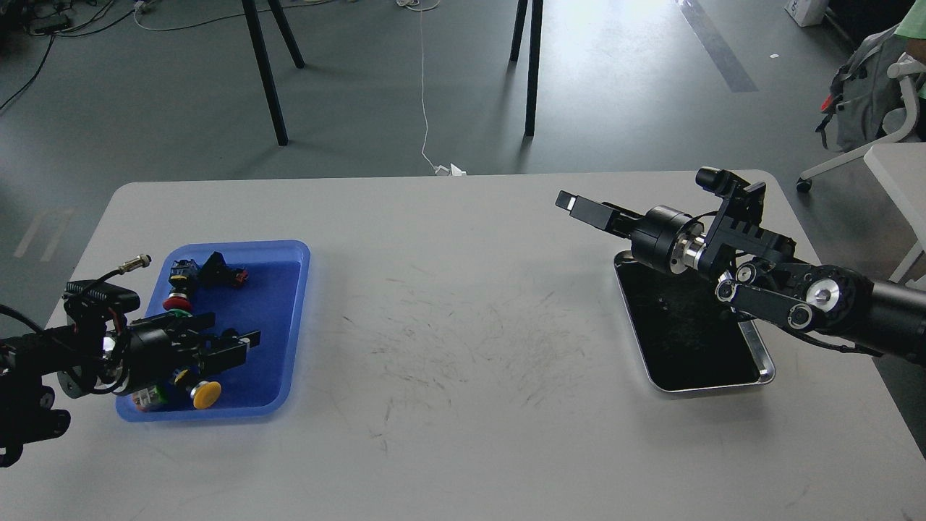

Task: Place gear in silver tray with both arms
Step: 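Close the left gripper on a small black gear in the blue tray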

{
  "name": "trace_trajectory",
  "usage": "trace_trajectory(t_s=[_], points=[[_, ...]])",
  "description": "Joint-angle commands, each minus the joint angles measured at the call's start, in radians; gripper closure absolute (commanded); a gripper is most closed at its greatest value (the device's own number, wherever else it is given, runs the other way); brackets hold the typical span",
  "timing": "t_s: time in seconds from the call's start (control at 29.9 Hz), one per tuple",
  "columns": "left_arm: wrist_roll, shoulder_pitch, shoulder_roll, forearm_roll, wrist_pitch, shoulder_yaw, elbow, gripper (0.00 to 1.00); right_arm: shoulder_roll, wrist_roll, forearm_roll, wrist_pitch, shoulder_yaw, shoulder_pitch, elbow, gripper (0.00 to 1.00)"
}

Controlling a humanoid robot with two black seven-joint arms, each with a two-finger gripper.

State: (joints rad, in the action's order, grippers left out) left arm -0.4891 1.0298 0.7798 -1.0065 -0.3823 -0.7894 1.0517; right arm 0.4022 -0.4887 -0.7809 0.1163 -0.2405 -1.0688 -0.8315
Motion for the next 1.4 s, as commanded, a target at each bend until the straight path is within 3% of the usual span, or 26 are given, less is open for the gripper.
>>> trace_trajectory(t_s=[0.0, 0.94, 1.14, 1.37], points=[[0.0, -0.014, -0.001, 0.0, -0.006, 0.001, -0.022, 0.13, 0.0, 0.0, -0.001, 0.0, 0.0, 0.001, 0.0, 0.06], [0.0, 0.018, -0.047, -0.003, -0.04, -0.045, -0.039, 0.15, -0.003, 0.0, -0.001, 0.0, 0.006, 0.003, 0.029, 0.06], [0.0, 0.019, -0.047, -0.006, -0.04, -0.062, -0.059, 0.24, -0.003, 0.0, 0.0, 0.0, 0.006, 0.003, 0.031, 0.06], [0.0, 0.044, -0.039, -0.052, -0.04, -0.119, -0.062, 0.23, -0.003, 0.0, 0.0, -0.001, 0.006, 0.003, 0.031, 0.06]])
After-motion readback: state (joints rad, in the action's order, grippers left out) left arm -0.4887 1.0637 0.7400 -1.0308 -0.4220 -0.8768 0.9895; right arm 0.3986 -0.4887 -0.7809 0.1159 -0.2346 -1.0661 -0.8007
